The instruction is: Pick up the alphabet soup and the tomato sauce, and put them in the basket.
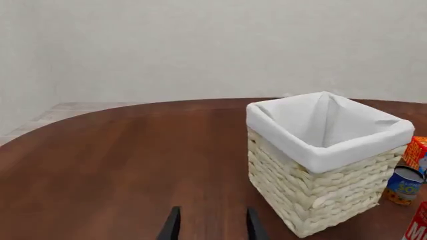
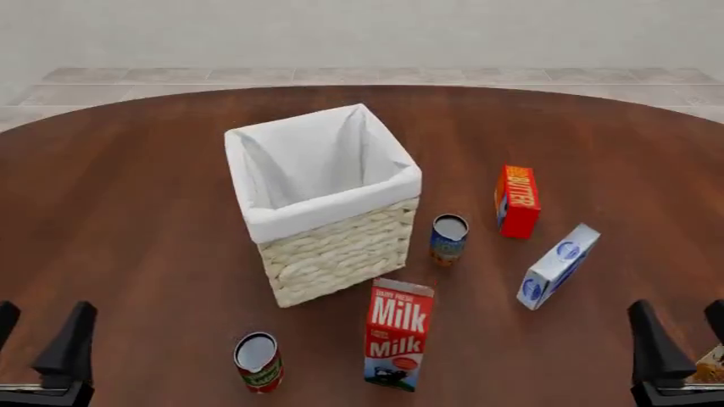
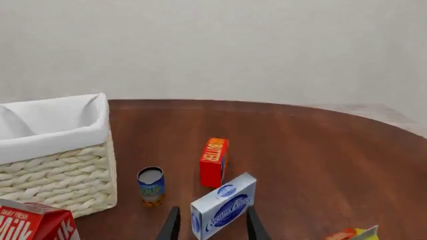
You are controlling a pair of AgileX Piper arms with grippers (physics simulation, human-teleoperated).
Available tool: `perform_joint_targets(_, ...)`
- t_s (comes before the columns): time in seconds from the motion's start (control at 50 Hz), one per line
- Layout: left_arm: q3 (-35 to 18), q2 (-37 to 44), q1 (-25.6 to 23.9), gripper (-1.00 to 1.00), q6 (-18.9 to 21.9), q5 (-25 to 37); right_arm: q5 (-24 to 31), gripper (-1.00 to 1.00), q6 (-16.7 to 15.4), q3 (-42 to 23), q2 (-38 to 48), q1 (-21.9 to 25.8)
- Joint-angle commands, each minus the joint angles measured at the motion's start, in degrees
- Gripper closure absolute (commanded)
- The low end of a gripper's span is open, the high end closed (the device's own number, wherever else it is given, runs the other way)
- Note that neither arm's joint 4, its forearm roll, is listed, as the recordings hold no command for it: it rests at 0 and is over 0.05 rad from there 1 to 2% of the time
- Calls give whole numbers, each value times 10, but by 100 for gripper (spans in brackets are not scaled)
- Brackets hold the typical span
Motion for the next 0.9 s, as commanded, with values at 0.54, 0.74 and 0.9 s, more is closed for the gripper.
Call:
perform_joint_targets(0.54, -65, 21, -16, -100, 2, 44, -3, -100, -9, 1, 9, 10)
perform_joint_targets(0.74, -138, 57, -45, -100, 11, 62, -11, -100, -8, 1, 16, 14)
perform_joint_targets(0.9, -196, 156, -52, -100, -1, 62, -6, -100, -7, 1, 10, 15)
